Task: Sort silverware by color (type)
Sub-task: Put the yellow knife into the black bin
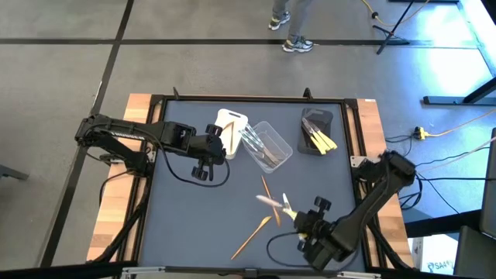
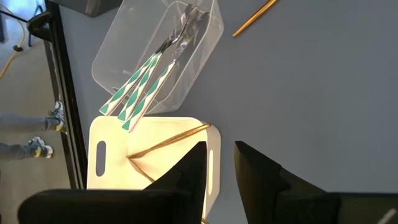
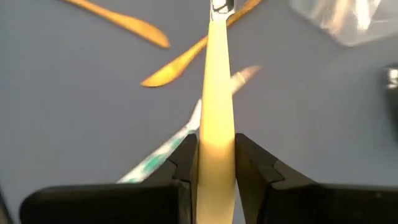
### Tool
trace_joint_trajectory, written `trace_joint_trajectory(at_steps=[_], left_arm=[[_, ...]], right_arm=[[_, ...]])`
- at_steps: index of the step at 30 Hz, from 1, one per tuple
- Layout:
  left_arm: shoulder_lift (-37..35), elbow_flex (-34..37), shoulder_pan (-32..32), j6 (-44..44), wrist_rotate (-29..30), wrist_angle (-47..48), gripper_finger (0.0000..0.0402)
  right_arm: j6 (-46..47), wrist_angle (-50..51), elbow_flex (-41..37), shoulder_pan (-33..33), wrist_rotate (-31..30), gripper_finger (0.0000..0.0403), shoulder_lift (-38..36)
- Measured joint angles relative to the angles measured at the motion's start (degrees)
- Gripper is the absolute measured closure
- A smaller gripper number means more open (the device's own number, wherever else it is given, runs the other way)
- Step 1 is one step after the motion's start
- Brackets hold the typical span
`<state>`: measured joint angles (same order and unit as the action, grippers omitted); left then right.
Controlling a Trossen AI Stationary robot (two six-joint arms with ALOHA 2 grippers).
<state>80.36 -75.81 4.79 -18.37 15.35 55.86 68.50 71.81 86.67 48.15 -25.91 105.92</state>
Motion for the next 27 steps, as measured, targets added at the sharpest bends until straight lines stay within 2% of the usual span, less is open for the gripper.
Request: trace_joint_trajectory(at_steps=[12, 19, 27], left_arm=[[0.0, 0.0, 0.0, 0.0, 0.0, -2.1, 0.0326], [0.0, 0.0, 0.0, 0.0, 0.0, -4.2, 0.0326], [0.0, 0.0, 0.0, 0.2, 0.0, -6.4, 0.0326]], right_arm=[[0.2, 18.5, 0.0, -6.5, 2.9, 0.0338, -14.6], [-3.8, 18.2, -1.1, -14.5, 4.5, 0.0338, -25.8], [-5.1, 18.3, -1.1, -26.8, 6.5, 0.0338, -35.5]])
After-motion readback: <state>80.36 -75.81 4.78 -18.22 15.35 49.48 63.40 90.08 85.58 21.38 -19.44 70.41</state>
